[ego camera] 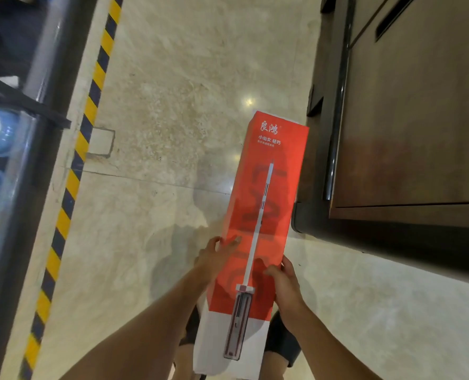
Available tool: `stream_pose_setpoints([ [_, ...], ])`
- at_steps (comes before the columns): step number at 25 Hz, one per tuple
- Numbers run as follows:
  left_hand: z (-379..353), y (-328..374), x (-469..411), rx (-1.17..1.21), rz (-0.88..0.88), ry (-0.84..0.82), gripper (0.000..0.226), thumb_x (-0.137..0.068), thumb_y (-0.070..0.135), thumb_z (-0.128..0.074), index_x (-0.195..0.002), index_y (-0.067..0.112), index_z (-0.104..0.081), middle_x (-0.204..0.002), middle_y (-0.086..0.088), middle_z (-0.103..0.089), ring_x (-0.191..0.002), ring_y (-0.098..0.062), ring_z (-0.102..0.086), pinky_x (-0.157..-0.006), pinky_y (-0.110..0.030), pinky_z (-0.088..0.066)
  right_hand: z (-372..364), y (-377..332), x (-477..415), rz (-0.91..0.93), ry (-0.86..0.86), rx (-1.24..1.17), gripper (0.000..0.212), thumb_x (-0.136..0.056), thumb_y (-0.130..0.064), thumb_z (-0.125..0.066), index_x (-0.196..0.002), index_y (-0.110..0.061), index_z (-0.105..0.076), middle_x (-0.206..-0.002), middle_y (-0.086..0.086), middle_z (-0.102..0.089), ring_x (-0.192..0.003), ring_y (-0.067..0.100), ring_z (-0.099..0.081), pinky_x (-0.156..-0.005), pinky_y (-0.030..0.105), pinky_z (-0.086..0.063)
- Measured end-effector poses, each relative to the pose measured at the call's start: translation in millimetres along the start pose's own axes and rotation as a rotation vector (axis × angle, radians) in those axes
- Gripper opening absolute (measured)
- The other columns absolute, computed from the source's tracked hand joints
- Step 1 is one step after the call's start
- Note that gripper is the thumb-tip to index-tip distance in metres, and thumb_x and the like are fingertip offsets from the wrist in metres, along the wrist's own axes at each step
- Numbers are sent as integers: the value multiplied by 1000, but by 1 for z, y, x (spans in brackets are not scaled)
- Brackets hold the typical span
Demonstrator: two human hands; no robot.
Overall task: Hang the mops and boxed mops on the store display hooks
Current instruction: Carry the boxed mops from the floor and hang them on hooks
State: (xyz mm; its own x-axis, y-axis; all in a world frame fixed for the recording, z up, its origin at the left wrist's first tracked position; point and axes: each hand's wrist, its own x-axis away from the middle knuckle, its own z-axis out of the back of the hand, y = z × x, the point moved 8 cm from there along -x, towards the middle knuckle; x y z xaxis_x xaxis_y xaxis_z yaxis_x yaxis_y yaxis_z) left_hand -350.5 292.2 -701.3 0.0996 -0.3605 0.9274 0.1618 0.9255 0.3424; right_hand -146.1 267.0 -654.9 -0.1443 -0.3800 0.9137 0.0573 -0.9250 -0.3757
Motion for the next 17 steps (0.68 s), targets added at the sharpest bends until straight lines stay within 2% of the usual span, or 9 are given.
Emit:
stream_pose_setpoints([
  [1,6,3,5,-55,-21,9,121,-36,105,-61,-131,33,-51,-119,-1,-72,-104,-28,-74,-96,-50,-61,0,-9,12,12,-6,-5,47,-85,-32,-68,-130,-39,-59,-118,-7,-74,-111,23,-70,-100,50,-55],
  [3,19,17,31,-31,-44,36,120,-35,99,-71,-129,26,-53,-117,-1,-72,-101,-27,-75,-94,-48,-62,0,-23,33,5,-13,-42,54,-73,-34,-67,-127,-37,-64,-114,-6,-77,-108,22,-72,-88,42,-57],
  [5,27,33,64,121,-70,53,108,-50,78,-87,-131,19,-48,-121,-6,-69,-98,-26,-75,-89,-47,-64,-3,-35,58,-8,-27,-67,54,-73,-31,-66,-127,-36,-66,-113,-5,-78,-104,20,-73,-77,35,-54],
  [7,36,43,97,190,-103,76,94,-64,61,-90,-132,16,-44,-124,-8,-67,-98,-26,-75,-85,-44,-65,-6,-47,86,-1,-31,-85,45,-84,-25,-65,-127,-35,-66,-112,-5,-79,-101,19,-74,-72,32,-53],
  [9,47,54,131,185,-134,56,97,-60,70,-89,-131,22,-43,-122,-4,-66,-99,-25,-75,-83,-44,-66,-7,-64,120,20,-27,-120,39,-91,-21,-65,-127,-33,-65,-115,-1,-77,-100,18,-74,-72,33,-54],
  [11,63,68,171,187,-164,48,96,-59,73,-87,-130,26,-41,-121,-2,-66,-100,-25,-75,-85,-47,-65,-9,-85,155,48,-55,-146,38,-91,-26,-68,-128,-32,-62,-118,-1,-74,-101,14,-70,-72,32,-53],
  [14,85,95,235,251,-222,21,88,-65,61,-85,-132,24,-40,-122,-2,-65,-103,-24,-74,-88,-48,-64,-9,-120,200,96,-99,-119,36,-100,-45,-62,-131,-30,-56,-124,-6,-66,-105,8,-65,-77,30,-52],
  [17,102,117,292,273,-270,15,89,-68,63,-87,-135,28,-40,-127,1,-64,-109,-24,-72,-93,-50,-62,-10,-174,242,193,-160,-94,57,-93,-69,-53,-137,-32,-53,-128,-12,-64,-109,4,-62,-92,37,-49],
])
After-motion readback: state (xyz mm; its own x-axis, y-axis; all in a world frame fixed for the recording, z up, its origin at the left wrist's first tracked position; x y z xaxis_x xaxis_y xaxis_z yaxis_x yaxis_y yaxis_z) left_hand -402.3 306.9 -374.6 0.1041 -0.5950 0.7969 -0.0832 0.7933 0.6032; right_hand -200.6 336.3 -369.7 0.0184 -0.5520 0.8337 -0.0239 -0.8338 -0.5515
